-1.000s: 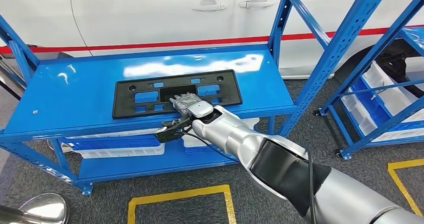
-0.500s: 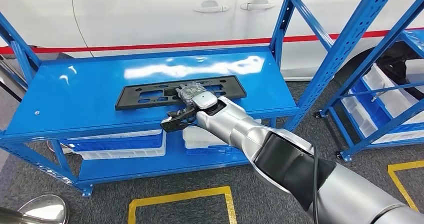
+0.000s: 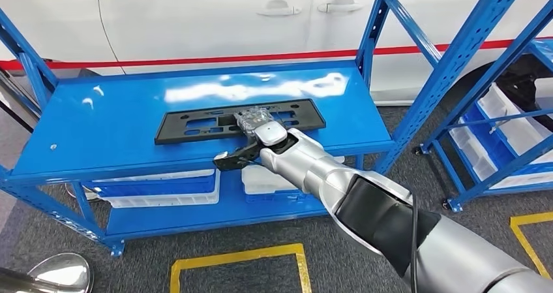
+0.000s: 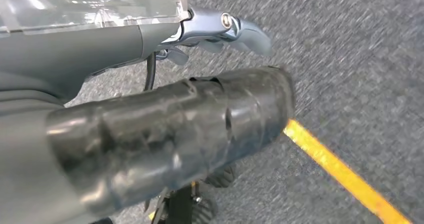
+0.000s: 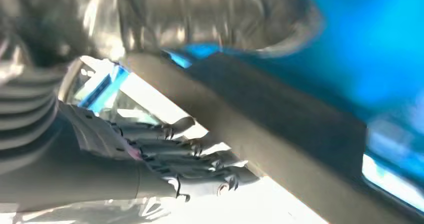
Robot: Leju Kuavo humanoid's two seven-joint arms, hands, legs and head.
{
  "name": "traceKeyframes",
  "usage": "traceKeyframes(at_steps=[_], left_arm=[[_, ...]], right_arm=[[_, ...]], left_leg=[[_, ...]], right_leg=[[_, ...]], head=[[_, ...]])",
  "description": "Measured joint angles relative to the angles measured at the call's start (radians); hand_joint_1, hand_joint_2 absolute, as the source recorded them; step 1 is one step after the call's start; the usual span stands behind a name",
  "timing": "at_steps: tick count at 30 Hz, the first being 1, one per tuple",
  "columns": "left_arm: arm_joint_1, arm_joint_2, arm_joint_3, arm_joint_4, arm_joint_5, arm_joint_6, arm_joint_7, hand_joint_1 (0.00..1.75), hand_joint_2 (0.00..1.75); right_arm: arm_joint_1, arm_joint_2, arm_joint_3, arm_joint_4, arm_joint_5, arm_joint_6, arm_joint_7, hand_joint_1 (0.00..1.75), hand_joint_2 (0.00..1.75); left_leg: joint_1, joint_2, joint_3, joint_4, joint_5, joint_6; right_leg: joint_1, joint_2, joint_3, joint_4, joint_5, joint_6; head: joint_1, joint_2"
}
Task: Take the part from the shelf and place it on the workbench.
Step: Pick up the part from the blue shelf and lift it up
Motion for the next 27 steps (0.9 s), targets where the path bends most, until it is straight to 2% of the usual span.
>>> traceKeyframes(at_steps=[6,23,27], left_arm=[[-0.001,-0.003,0.0,0.0,-0.007,0.0,0.004,0.0,0.0],[-0.001,-0.01,0.005,0.0,-0.017,0.0,0.003,0.0,0.0],[-0.001,-0.015,0.026,0.0,0.012,-0.002,-0.01,0.0,0.0]], right_arm=[[0.001,-0.003,0.0,-0.002,0.005,-0.007,0.012,1.75,1.75],[0.011,-0.012,0.0,-0.024,0.024,-0.043,0.0,1.75,1.75],[0.017,-0.01,0.0,-0.079,0.059,-0.108,-0.003,1.75,1.75]], left_leg=[[0.004,0.002,0.002,-0.004,0.001,-0.006],[0.005,0.002,0.002,-0.006,0.003,-0.009],[0.005,0.002,0.001,-0.006,0.003,-0.009]], right_leg=[[0.007,0.002,-0.001,0.0,0.0,-0.008],[0.009,0.001,0.0,0.001,0.0,-0.011],[0.009,0.001,-0.001,0.001,0.001,-0.011]], head=[[0.0,0.0],[0.0,0.0],[0.0,0.0]])
